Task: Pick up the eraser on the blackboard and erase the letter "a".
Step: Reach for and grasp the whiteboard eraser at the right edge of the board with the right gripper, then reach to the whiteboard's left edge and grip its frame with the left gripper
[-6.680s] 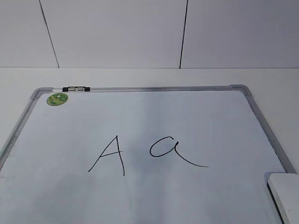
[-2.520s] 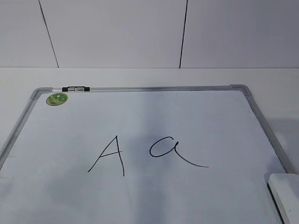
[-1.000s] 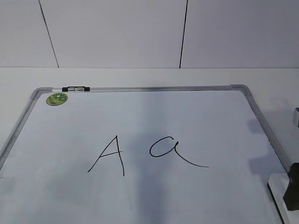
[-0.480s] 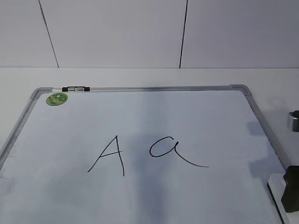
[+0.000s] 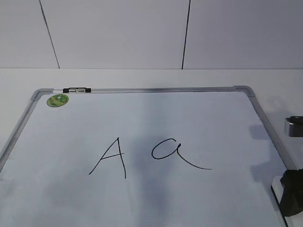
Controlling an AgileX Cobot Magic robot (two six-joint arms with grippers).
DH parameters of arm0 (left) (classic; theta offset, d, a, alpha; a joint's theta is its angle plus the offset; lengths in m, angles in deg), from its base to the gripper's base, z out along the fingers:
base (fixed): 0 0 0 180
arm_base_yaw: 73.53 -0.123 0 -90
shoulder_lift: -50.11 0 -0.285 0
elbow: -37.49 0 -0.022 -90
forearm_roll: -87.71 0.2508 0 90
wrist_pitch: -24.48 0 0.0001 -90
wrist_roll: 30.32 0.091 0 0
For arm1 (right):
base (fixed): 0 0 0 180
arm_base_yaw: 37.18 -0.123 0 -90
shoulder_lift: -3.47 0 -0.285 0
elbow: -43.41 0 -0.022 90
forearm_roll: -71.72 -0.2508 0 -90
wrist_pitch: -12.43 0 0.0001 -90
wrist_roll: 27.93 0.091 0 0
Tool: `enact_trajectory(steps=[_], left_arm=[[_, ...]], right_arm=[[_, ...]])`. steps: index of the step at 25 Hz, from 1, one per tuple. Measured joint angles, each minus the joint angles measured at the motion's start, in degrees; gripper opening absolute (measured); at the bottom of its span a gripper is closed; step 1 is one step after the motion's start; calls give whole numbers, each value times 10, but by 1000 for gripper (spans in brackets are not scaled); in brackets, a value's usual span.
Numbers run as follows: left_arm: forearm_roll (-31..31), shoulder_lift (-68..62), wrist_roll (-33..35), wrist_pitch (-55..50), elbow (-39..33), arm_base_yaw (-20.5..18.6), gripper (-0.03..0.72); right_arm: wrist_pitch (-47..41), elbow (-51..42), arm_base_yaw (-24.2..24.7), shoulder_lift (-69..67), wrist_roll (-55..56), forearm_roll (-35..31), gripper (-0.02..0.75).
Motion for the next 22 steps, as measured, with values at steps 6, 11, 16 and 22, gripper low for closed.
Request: enact_trajectory(steps=[6,11,16,22], left_arm=[[0,0,0,0,0,0,393],[0,0,0,0,0,0,393],[0,0,0,0,0,0,393],[0,0,0,0,0,0,393]], right_arm=[[4,0,0,-12,0,-1,648],[4,0,0,-34,0,-1,648],[6,0,0,-47,0,-1,647],[27,0,0,-50,0,-1,631]])
